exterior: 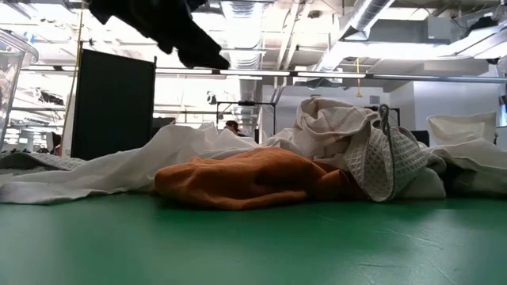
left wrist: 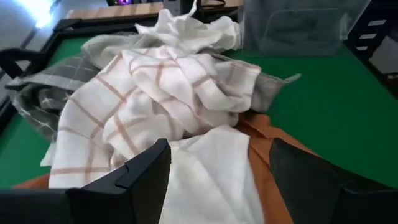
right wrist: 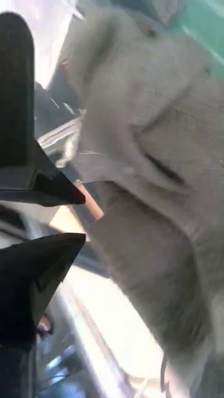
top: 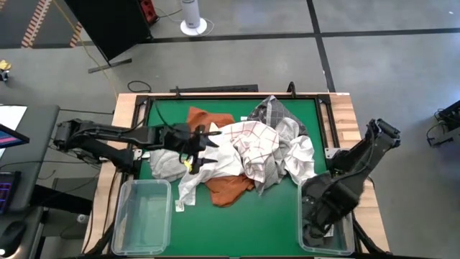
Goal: Sort towels by color in basket
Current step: Put the gray towel into the right transparent bin
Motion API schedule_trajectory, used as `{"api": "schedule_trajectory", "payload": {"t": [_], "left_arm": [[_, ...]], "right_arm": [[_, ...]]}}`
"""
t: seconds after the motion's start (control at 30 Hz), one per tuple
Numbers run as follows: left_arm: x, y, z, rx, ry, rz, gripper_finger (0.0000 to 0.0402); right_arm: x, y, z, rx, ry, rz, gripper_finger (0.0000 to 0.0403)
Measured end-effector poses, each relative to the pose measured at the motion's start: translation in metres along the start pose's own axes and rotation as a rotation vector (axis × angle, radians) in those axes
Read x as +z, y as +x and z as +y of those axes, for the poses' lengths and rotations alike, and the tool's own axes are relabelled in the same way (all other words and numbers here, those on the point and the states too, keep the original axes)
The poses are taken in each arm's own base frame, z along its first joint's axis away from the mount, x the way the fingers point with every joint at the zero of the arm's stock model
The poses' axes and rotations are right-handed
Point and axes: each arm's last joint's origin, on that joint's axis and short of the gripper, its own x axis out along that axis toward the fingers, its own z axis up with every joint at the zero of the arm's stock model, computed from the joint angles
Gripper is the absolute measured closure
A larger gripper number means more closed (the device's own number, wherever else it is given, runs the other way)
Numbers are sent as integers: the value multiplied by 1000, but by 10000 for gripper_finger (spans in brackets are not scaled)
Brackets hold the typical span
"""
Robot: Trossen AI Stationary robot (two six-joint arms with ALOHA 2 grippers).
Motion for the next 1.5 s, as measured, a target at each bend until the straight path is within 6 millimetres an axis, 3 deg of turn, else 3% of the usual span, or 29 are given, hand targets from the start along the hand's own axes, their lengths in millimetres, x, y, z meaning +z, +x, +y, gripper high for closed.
{"api": "schedule_trajectory", "payload": {"t": [0.13, 0.3, 0.57, 0.77, 0.93, 1.17, 1.27, 1.4, 1.5], "left_arm": [[1, -9, -11, 5, -9, -5, 141], [5, -17, -24, 10, 14, -24, 141], [3, -19, -37, 38, 46, 14, 141], [4, -22, -40, 71, 63, 4, 141], [6, -29, -39, 78, 61, -5, 141], [6, -41, -36, 111, 57, 1, 141], [6, -41, -36, 111, 58, 6, 141], [5, -41, -36, 111, 58, 13, 141], [4, -41, -36, 111, 60, 28, 141]], "right_arm": [[-9, -25, -1, 62, 17, -129, 285], [2, -19, 3, 25, -22, -318, 285], [31, 41, 3, -199, -19, -372, 285], [46, 87, 13, -61, -99, -361, 290], [46, 100, 10, -54, -120, -371, 314], [46, 99, 9, -77, -145, -380, 330], [41, 81, 5, -129, -126, -363, 330], [25, 42, 0, -105, -87, -440, 330], [14, 31, 1, -102, -65, -444, 330]]}}
